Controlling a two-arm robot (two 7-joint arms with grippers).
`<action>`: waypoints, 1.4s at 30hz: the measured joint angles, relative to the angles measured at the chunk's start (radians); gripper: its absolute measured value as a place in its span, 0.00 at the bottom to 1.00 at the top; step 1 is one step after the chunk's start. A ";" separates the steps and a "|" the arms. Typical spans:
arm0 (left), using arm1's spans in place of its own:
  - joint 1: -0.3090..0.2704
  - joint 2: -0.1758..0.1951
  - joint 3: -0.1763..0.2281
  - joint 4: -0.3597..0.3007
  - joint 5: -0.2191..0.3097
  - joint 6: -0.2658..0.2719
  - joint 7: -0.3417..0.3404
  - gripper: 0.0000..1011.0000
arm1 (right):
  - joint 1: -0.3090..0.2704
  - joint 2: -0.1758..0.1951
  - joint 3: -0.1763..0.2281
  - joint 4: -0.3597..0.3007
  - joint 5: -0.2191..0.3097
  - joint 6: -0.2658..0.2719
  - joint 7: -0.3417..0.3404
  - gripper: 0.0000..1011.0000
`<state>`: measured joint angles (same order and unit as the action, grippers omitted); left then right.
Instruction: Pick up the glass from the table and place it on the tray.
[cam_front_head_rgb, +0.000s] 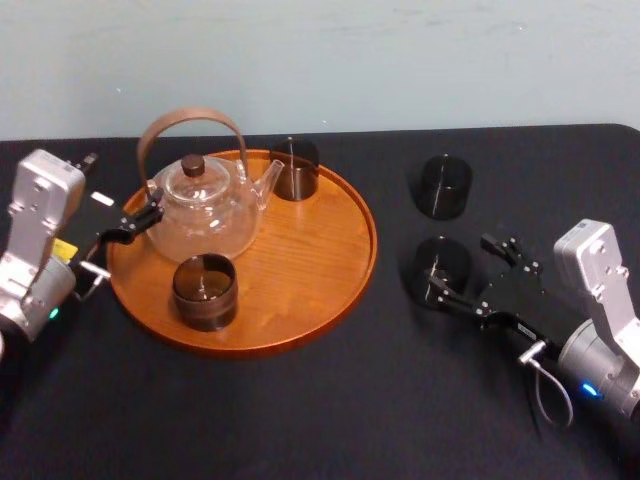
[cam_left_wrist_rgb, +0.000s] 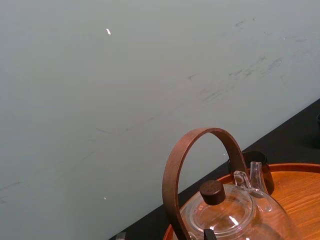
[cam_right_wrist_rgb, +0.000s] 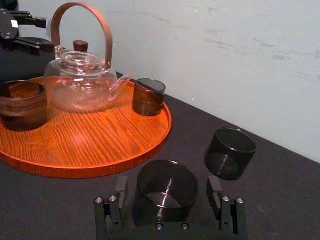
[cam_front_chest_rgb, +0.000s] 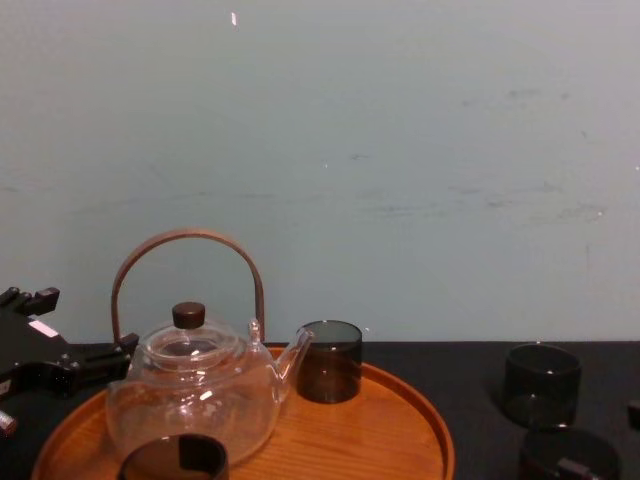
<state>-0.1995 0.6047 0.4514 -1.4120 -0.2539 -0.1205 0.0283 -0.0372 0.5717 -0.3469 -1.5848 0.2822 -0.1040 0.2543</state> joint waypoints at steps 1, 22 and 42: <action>0.000 0.000 0.000 0.000 0.000 0.000 0.000 1.00 | 0.002 -0.004 0.000 0.004 -0.002 0.002 0.006 0.99; 0.000 0.000 0.000 0.000 0.000 0.000 0.000 1.00 | 0.043 -0.076 0.003 0.113 -0.036 0.016 0.063 0.99; 0.000 0.000 0.000 0.000 0.000 0.000 0.000 1.00 | 0.126 -0.139 0.010 0.201 -0.082 0.027 0.118 0.99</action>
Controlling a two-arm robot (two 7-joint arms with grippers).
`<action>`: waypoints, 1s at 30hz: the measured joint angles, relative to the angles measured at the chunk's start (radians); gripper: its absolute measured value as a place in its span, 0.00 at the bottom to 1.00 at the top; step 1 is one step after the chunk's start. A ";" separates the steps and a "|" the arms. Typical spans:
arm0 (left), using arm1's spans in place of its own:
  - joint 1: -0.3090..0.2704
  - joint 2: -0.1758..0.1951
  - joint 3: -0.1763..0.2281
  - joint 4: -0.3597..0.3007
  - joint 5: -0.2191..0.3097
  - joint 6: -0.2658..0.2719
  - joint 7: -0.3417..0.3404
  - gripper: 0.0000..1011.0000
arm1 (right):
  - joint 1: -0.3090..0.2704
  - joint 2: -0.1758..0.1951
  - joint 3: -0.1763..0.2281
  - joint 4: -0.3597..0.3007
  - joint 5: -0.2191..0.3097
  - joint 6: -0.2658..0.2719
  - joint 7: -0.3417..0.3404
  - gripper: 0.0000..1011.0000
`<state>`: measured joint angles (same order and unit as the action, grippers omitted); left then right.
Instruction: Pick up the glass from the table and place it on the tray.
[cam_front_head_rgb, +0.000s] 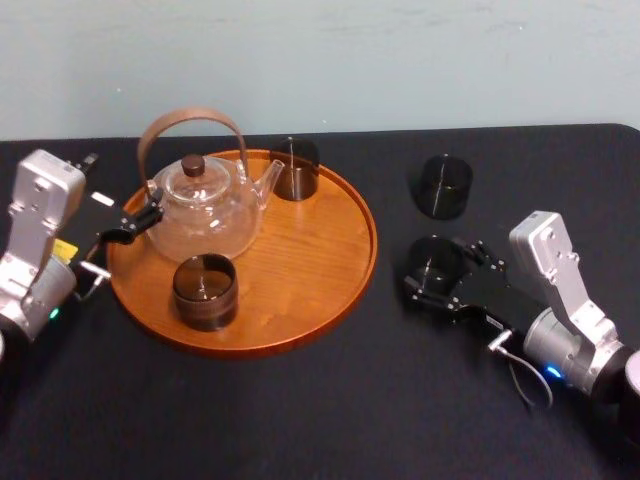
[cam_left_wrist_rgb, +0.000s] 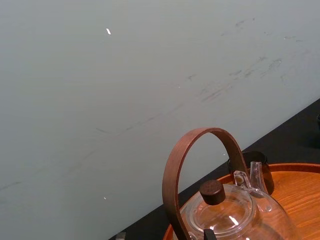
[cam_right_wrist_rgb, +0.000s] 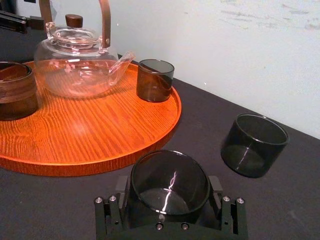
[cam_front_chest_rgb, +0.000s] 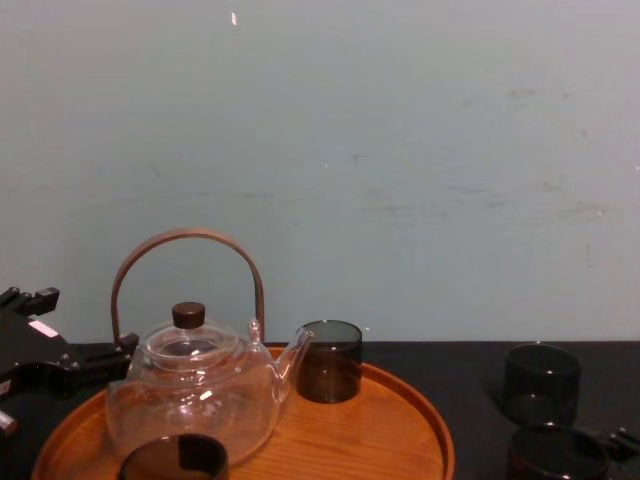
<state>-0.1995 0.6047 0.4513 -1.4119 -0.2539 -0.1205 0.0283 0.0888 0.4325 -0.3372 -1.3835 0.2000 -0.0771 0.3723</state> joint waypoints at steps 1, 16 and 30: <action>0.000 0.000 0.000 0.000 0.000 0.000 0.000 1.00 | 0.004 -0.004 0.001 0.006 0.000 0.001 0.004 0.99; 0.000 0.000 0.000 0.000 0.000 0.000 0.000 1.00 | 0.048 -0.042 0.010 0.076 0.019 0.012 0.048 0.99; 0.000 0.000 0.000 0.000 0.000 0.000 0.000 1.00 | 0.044 -0.041 0.010 0.075 0.024 0.001 0.056 0.90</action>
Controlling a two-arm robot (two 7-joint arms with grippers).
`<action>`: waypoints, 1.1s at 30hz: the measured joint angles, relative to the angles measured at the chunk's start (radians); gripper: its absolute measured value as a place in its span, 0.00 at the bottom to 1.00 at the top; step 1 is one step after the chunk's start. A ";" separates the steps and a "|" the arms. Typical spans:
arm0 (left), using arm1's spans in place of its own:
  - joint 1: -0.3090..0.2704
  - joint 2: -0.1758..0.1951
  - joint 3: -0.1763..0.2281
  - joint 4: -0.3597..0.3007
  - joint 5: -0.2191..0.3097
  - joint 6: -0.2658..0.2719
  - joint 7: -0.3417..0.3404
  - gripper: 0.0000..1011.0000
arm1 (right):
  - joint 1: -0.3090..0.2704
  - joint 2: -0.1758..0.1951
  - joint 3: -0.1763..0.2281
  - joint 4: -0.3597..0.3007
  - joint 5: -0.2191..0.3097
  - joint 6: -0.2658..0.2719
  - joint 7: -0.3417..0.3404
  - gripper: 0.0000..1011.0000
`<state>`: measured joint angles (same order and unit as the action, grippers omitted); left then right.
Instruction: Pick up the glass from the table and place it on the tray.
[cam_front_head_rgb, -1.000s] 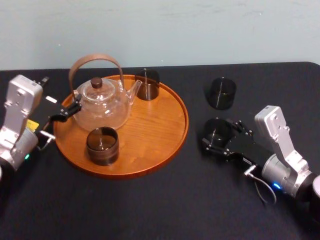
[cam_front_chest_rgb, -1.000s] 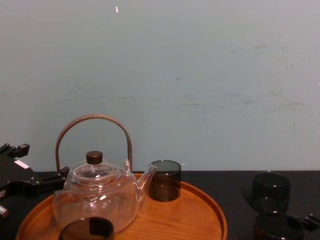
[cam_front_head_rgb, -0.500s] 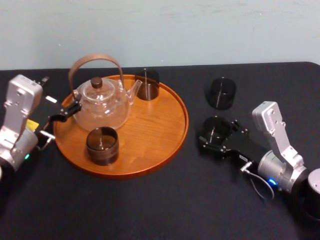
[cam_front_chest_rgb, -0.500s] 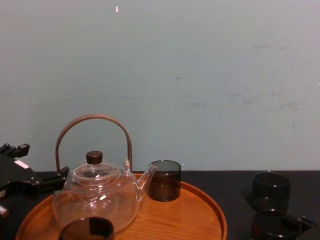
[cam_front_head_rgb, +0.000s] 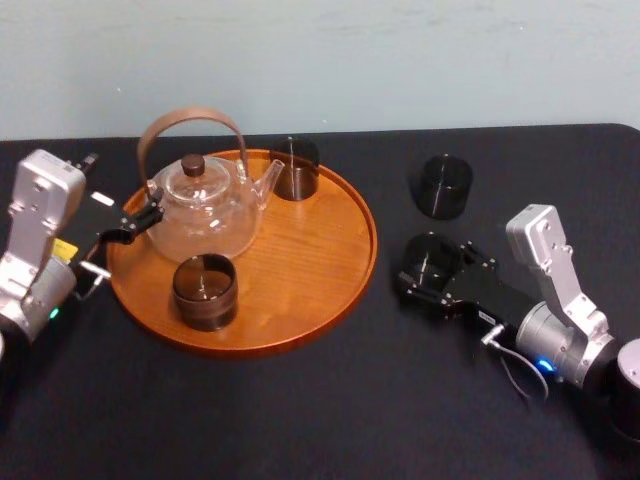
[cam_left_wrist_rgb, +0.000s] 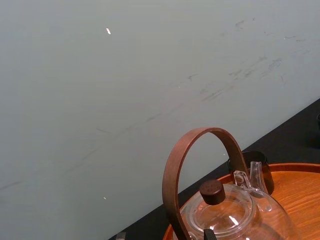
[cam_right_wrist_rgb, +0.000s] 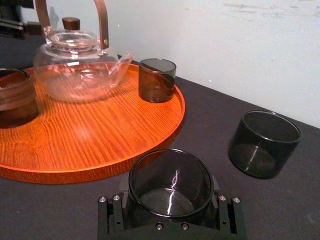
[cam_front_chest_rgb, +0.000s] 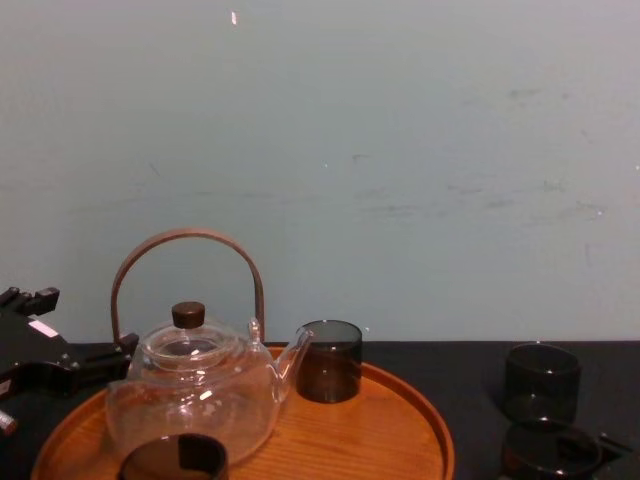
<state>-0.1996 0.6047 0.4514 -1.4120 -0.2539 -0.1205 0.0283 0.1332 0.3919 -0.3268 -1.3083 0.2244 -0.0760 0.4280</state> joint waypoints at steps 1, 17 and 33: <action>0.000 0.000 0.000 0.000 0.000 0.000 0.000 1.00 | 0.001 0.000 0.001 0.002 0.007 -0.002 0.009 0.90; 0.000 0.000 0.000 0.000 0.000 0.000 0.000 1.00 | 0.051 0.000 -0.041 -0.076 0.005 0.054 0.031 0.90; 0.000 0.000 0.000 0.000 0.000 0.000 0.000 1.00 | 0.129 -0.057 -0.123 -0.062 -0.042 0.094 0.022 0.90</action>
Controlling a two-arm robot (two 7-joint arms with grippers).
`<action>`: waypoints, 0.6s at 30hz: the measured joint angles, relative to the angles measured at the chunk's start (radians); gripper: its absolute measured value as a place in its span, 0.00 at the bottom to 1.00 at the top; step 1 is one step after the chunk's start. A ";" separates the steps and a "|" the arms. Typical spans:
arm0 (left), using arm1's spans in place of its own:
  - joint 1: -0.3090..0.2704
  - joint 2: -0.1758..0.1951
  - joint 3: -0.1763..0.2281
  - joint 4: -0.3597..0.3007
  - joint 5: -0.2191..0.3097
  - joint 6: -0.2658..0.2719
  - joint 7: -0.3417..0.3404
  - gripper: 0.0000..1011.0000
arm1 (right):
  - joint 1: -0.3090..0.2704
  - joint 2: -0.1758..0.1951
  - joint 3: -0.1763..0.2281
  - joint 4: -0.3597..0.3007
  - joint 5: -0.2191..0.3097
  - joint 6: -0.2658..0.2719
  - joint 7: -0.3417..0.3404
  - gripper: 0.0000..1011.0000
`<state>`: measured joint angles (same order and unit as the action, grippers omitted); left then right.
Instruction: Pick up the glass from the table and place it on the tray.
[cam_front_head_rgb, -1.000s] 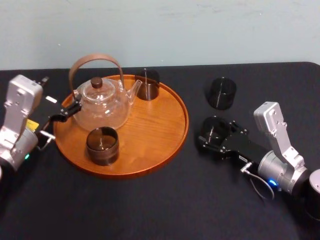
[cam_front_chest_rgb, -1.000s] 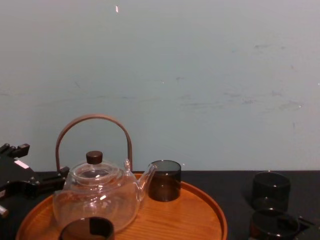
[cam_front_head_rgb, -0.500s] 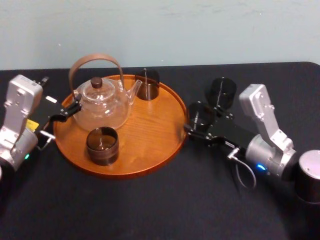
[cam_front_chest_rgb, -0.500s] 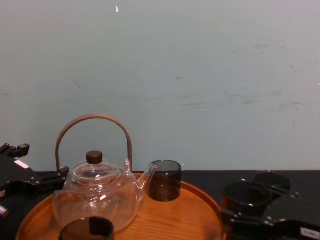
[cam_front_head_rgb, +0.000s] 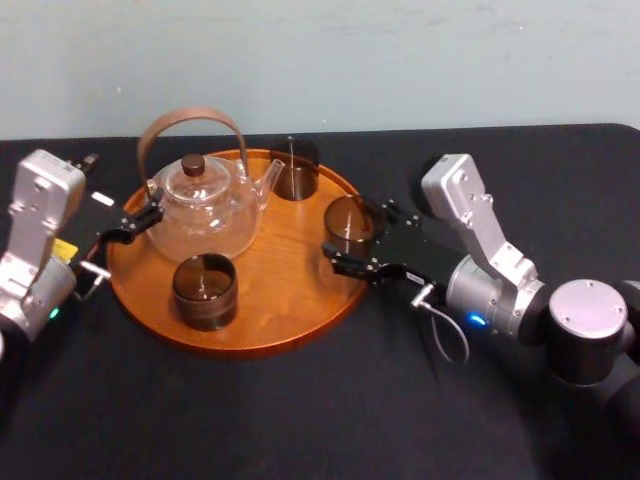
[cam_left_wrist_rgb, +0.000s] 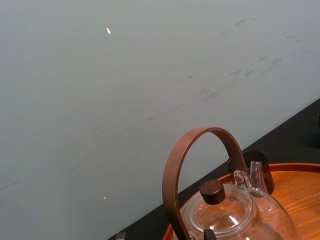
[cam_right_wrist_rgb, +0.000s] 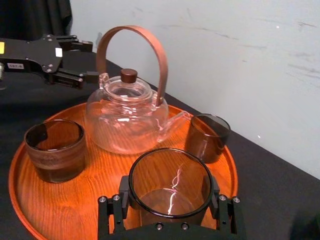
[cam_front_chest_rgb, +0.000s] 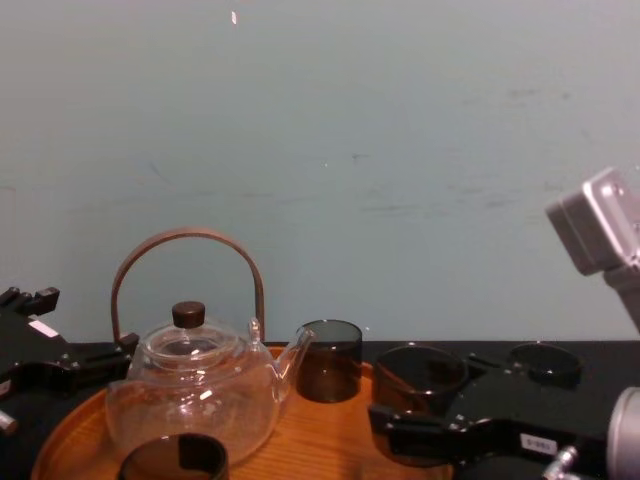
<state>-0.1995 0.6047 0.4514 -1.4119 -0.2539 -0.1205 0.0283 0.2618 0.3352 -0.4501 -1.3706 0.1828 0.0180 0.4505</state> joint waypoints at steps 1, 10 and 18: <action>0.000 0.000 0.000 0.000 0.000 0.000 0.000 1.00 | 0.002 -0.001 -0.002 0.001 -0.001 0.001 0.000 0.90; 0.000 0.000 0.000 0.000 0.000 0.000 0.000 1.00 | 0.031 -0.027 -0.034 0.021 -0.021 0.008 -0.001 0.90; 0.000 0.000 0.000 0.000 0.000 0.000 0.000 1.00 | 0.058 -0.052 -0.060 0.055 -0.047 0.002 -0.006 0.90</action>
<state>-0.1995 0.6047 0.4513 -1.4120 -0.2539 -0.1205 0.0283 0.3203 0.2830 -0.5096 -1.3153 0.1359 0.0199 0.4448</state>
